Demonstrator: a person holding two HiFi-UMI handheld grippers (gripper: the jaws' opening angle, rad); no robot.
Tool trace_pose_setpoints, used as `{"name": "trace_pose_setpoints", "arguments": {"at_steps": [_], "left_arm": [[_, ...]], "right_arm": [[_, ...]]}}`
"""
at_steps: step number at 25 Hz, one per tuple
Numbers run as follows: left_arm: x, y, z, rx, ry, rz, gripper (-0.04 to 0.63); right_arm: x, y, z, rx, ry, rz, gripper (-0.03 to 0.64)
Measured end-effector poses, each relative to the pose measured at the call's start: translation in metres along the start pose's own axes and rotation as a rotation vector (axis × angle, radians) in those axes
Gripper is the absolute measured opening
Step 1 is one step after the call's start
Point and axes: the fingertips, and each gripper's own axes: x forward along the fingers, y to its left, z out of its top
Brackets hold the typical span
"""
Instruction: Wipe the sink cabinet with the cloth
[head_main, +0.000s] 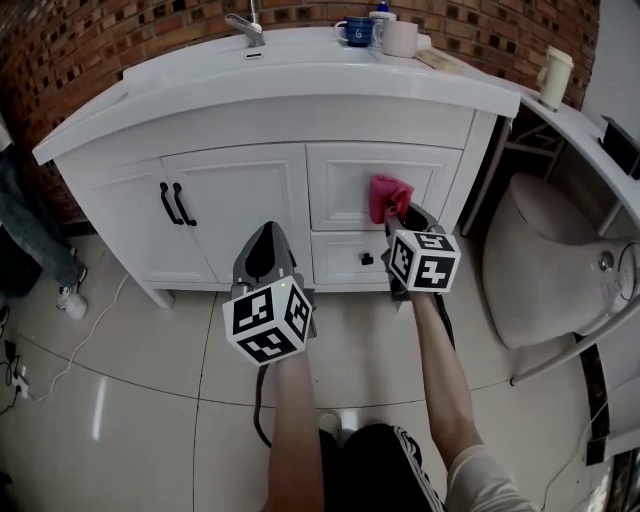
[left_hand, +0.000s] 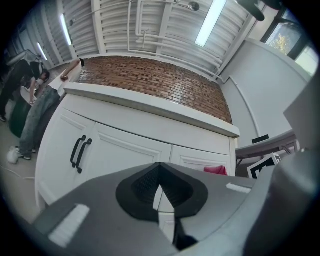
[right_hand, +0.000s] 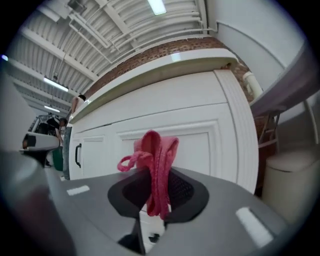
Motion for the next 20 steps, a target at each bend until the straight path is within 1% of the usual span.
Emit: {"name": "trace_pose_setpoints", "arguments": {"at_steps": [2, 4, 6, 8, 10, 11, 13, 14, 15, 16, 18, 20], "left_arm": [[0.0, -0.005, -0.002, 0.022, 0.009, -0.012, 0.015], [0.001, -0.01, -0.004, 0.042, 0.017, -0.023, 0.015], [0.002, -0.015, -0.008, 0.067, 0.026, -0.03, 0.015], [0.005, -0.02, -0.014, 0.13, 0.043, -0.033, 0.015], [0.01, -0.026, -0.023, 0.22, 0.074, -0.04, 0.015], [0.011, -0.029, -0.029, 0.243, 0.088, -0.047, 0.015], [0.012, -0.037, -0.034, 0.232, 0.097, -0.065, 0.015], [0.012, -0.041, -0.033, 0.221, 0.093, -0.072, 0.015], [0.012, -0.044, -0.031, 0.217, 0.085, -0.078, 0.015], [0.013, -0.047, -0.029, 0.217, 0.075, -0.086, 0.015], [0.016, -0.053, -0.028, 0.203, 0.059, -0.109, 0.015], [0.018, -0.057, -0.032, 0.156, 0.057, -0.122, 0.015]], "right_arm": [[-0.005, -0.024, -0.003, -0.023, 0.013, -0.065, 0.061], [-0.009, -0.056, -0.006, -0.01, 0.025, -0.141, 0.061], [-0.017, -0.087, -0.007, 0.011, 0.029, -0.196, 0.061], [-0.028, -0.11, -0.007, 0.025, 0.025, -0.235, 0.061], [-0.037, -0.131, -0.008, 0.038, 0.025, -0.293, 0.061], [-0.042, -0.144, -0.01, 0.059, 0.026, -0.325, 0.061], [-0.055, -0.165, -0.013, 0.132, 0.014, -0.379, 0.061], [-0.062, -0.167, -0.013, 0.168, -0.004, -0.384, 0.061], [-0.065, -0.161, -0.011, 0.191, -0.027, -0.364, 0.061], [-0.065, -0.145, -0.009, 0.193, -0.047, -0.324, 0.061], [-0.053, -0.091, -0.008, 0.15, -0.063, -0.201, 0.061], [-0.031, -0.022, -0.016, 0.102, -0.048, -0.054, 0.061]]}}
